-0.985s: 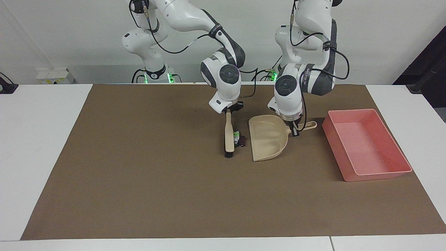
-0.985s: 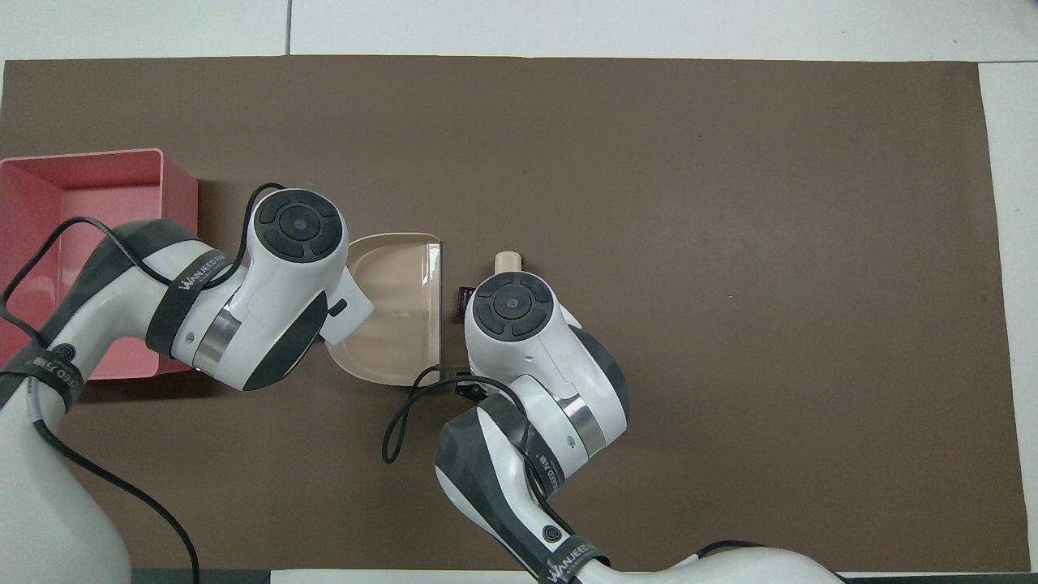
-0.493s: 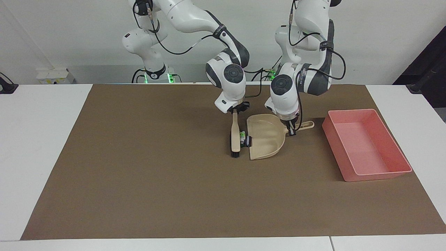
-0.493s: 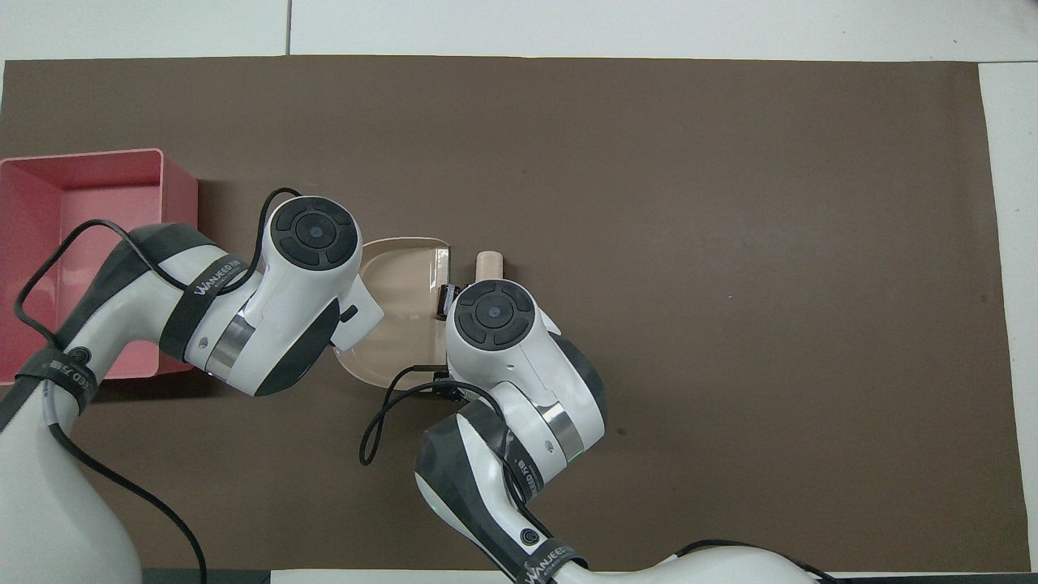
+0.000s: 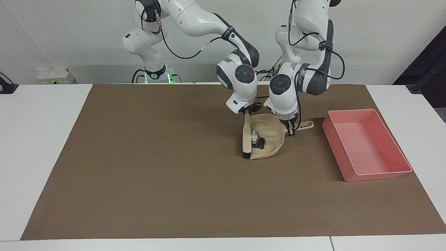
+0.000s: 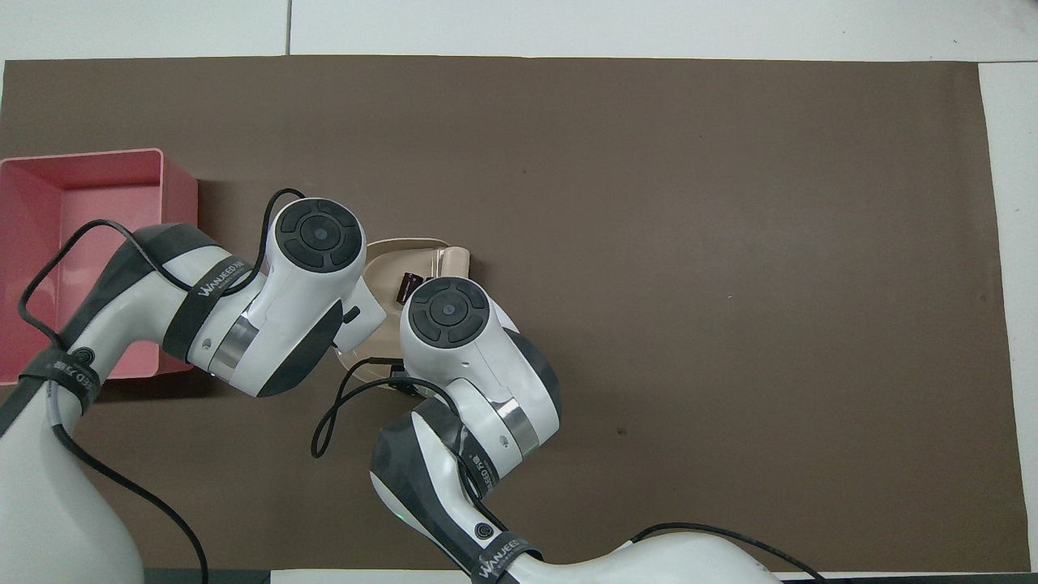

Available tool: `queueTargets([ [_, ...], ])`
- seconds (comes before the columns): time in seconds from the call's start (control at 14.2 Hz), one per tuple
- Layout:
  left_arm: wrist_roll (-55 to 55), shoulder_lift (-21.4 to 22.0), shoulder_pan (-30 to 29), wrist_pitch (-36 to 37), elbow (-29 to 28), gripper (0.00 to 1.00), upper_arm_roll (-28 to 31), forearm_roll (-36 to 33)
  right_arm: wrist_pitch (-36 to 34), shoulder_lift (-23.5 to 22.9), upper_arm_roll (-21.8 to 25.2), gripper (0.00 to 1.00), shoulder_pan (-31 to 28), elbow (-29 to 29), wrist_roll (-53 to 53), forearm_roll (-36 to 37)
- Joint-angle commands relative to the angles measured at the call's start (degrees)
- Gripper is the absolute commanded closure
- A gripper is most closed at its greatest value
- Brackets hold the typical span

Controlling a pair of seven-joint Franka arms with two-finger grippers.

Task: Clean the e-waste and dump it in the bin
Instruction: 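Sweep the electronic parts into the dustpan with the brush in the right gripper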

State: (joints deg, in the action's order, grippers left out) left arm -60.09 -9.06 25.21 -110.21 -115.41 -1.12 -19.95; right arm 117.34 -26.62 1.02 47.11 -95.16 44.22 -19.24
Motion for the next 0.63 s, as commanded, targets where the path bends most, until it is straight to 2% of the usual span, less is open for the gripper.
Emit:
queueTargets([
  [0.0,-0.2,0.45,0.28,0.35,-0.7,1.0,0.25,-0.88,-0.36,-2.82,-0.14,1.0,-0.09,4.97,1.65,-2.55],
  [0.21,-1.69,0.45,-0.86,-0.26,-0.7,1.0,0.25,-0.88,0.08,-4.22,-0.14,1.0,1.31,8.05,4.11,-4.49],
  [0.42,-3.11,0.54,-1.92,-2.81,-1.22,1.0,0.16,-0.79,-0.27,-4.14,-0.14,1.0,1.67,8.24,5.0,-4.14],
  [0.56,-4.59,0.71,-2.53,-5.78,-2.62,1.0,0.24,-0.7,-3.67,-3.79,-0.06,1.0,1.41,8.32,5.09,-3.18],
])
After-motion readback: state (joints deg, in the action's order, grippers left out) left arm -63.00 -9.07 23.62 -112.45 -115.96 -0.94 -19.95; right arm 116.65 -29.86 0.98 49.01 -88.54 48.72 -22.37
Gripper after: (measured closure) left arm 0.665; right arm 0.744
